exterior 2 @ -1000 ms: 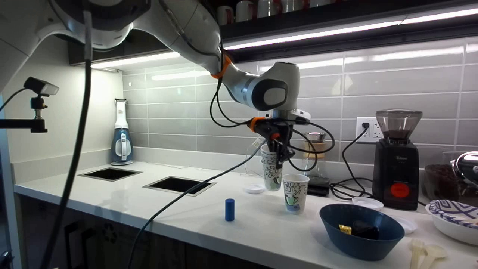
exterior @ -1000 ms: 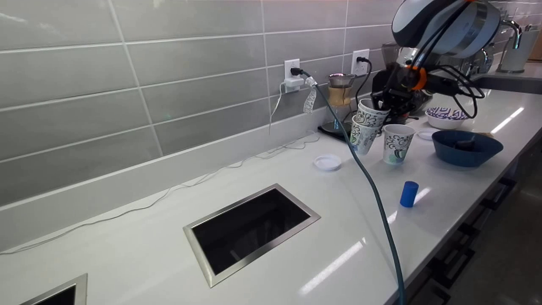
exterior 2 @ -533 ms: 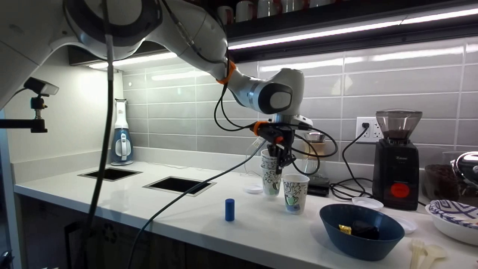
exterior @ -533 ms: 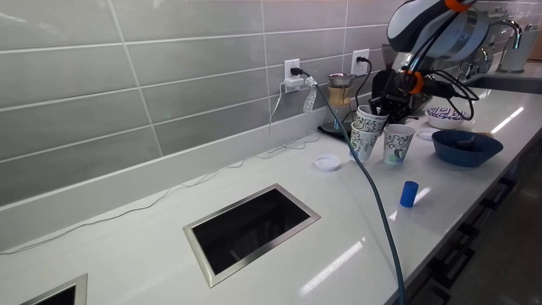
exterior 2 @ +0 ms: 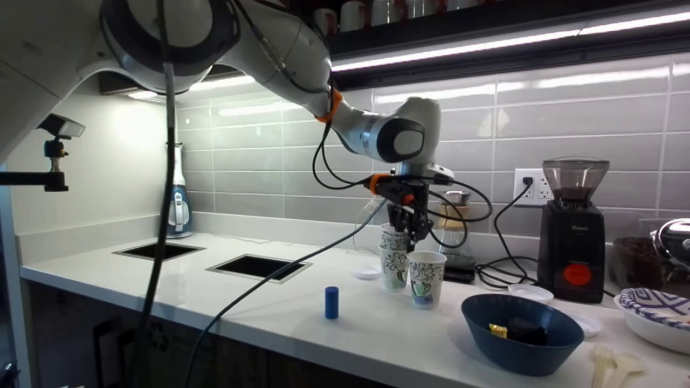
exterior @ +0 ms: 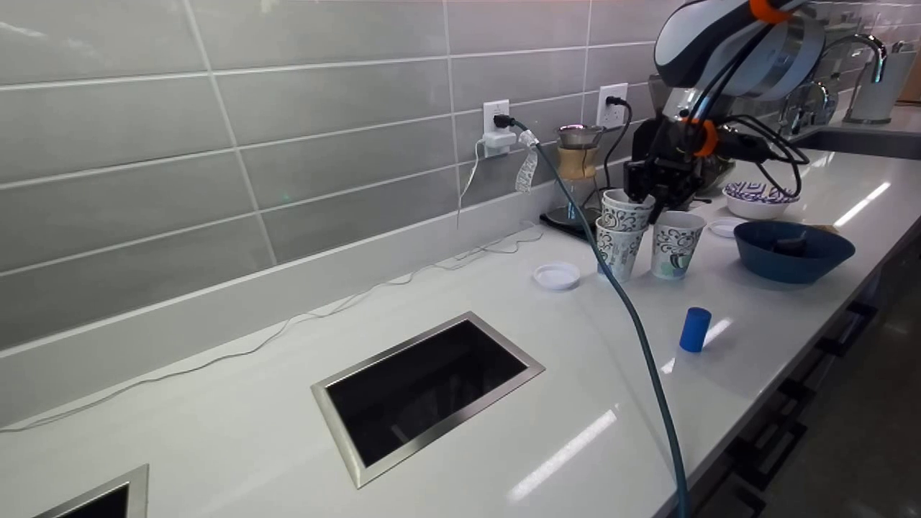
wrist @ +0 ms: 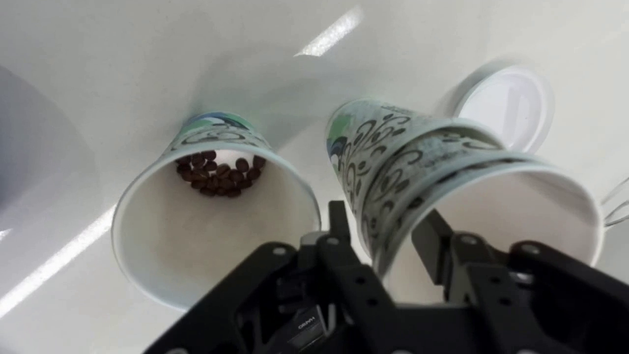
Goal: Take the stack of cups off the blue cup and put them on the counter
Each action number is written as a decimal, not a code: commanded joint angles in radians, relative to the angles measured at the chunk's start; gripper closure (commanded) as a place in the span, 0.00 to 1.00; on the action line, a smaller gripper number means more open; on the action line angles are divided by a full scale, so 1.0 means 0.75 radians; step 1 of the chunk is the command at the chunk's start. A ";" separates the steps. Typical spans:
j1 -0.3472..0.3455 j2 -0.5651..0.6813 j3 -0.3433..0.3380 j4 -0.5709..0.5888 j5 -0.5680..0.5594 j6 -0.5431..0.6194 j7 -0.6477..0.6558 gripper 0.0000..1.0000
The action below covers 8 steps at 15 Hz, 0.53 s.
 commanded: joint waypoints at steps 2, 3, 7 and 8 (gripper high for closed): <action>-0.015 -0.044 0.016 0.052 -0.008 -0.128 -0.020 0.22; -0.025 -0.071 0.018 0.048 0.004 -0.169 -0.024 0.14; -0.089 -0.240 0.022 -0.039 0.036 -0.293 -0.153 0.00; -0.104 -0.289 0.016 -0.077 0.020 -0.287 -0.227 0.00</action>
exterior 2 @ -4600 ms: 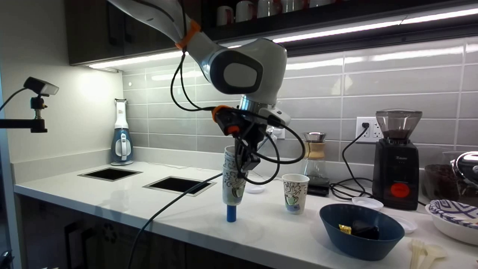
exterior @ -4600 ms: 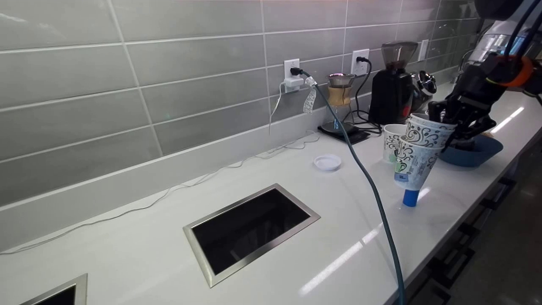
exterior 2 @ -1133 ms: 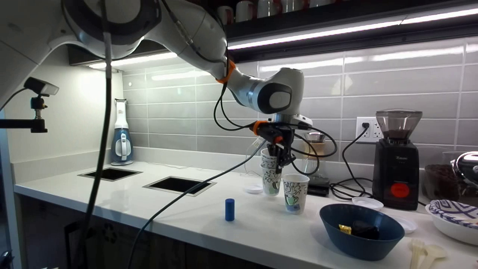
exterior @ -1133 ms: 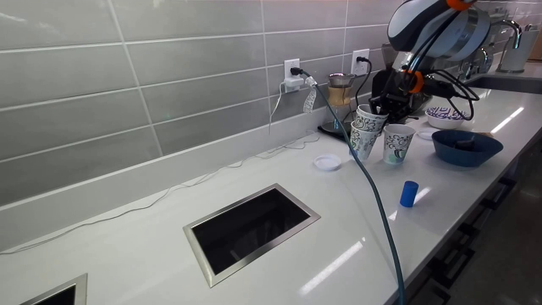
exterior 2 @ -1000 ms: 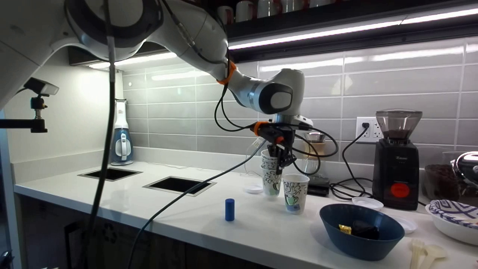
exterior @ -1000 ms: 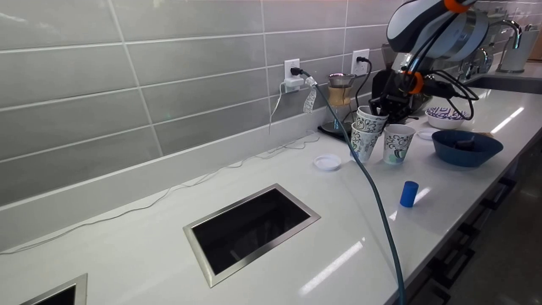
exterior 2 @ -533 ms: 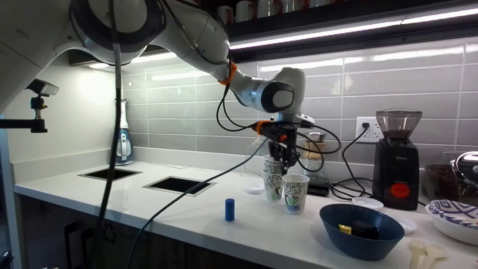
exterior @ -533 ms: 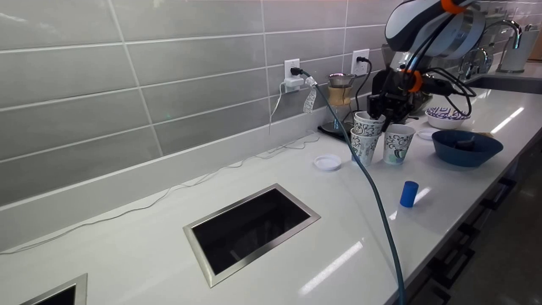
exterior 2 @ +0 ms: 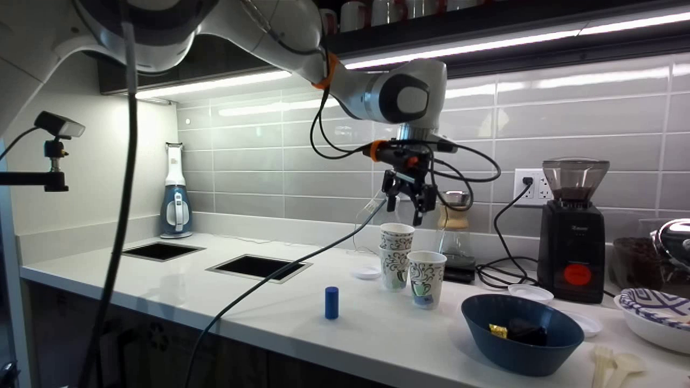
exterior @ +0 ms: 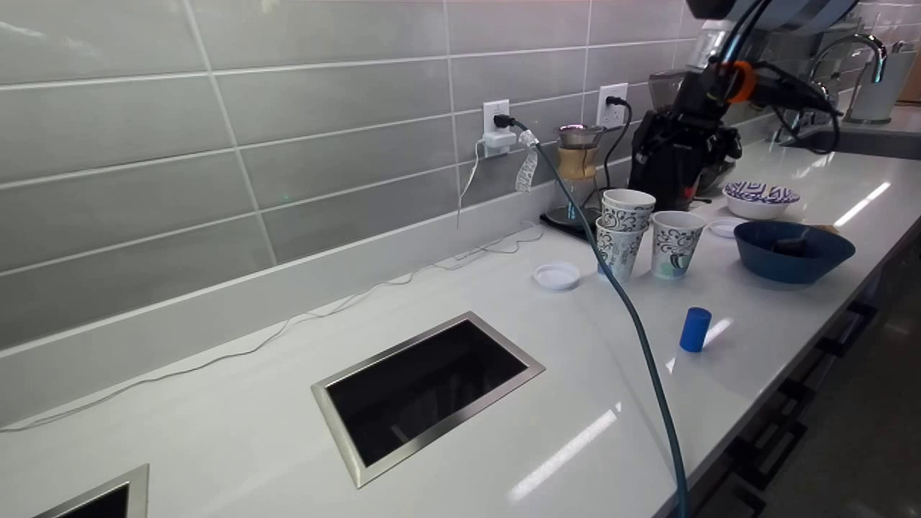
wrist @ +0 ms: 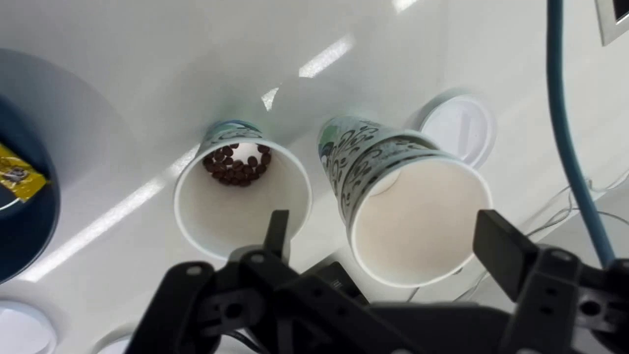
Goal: Take the stack of cups off the blue cup and put them on the counter
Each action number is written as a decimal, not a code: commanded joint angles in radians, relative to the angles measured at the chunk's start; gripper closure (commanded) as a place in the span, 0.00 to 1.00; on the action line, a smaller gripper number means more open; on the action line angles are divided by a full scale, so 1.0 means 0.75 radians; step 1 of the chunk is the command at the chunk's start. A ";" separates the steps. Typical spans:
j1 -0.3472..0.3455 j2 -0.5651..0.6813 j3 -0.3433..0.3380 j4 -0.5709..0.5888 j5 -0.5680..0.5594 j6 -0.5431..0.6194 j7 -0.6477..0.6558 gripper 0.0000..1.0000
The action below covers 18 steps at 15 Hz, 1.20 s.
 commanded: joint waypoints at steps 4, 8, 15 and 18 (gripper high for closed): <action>-0.136 -0.399 -0.030 -0.381 -0.005 0.051 -0.407 0.00; -0.170 -0.621 -0.083 -0.622 0.004 0.211 -0.527 0.00; -0.127 -1.074 -0.160 -1.067 0.069 0.224 -0.546 0.00; -0.095 -1.023 -0.188 -0.998 0.047 0.190 -0.529 0.00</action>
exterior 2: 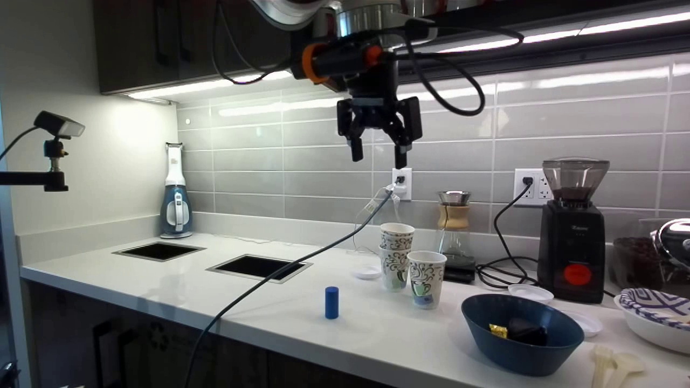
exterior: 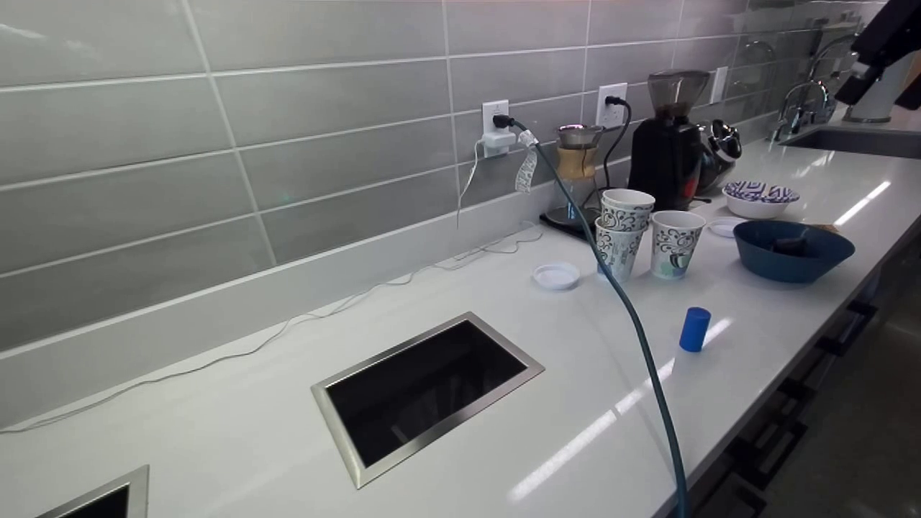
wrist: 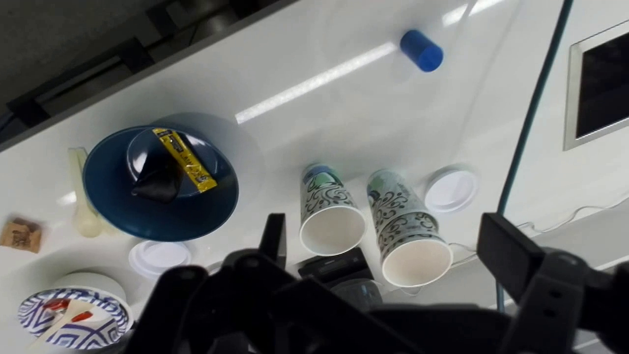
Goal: Take the stack of cups off the blue cup and put them on the counter
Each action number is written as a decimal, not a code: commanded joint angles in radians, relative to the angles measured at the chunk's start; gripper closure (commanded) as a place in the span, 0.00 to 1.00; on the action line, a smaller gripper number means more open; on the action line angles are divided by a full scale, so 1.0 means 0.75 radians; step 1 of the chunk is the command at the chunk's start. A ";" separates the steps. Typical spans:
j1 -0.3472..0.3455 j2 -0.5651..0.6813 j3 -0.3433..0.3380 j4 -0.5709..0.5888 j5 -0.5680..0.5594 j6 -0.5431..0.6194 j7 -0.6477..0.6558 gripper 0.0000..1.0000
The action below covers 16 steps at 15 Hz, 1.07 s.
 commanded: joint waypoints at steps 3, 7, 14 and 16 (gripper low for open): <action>0.059 -0.098 -0.052 -0.087 -0.007 -0.004 0.014 0.00; 0.060 -0.103 -0.054 -0.104 -0.004 -0.004 0.014 0.00; 0.060 -0.103 -0.054 -0.104 -0.001 -0.004 0.014 0.00; 0.060 -0.103 -0.054 -0.104 -0.001 -0.004 0.014 0.00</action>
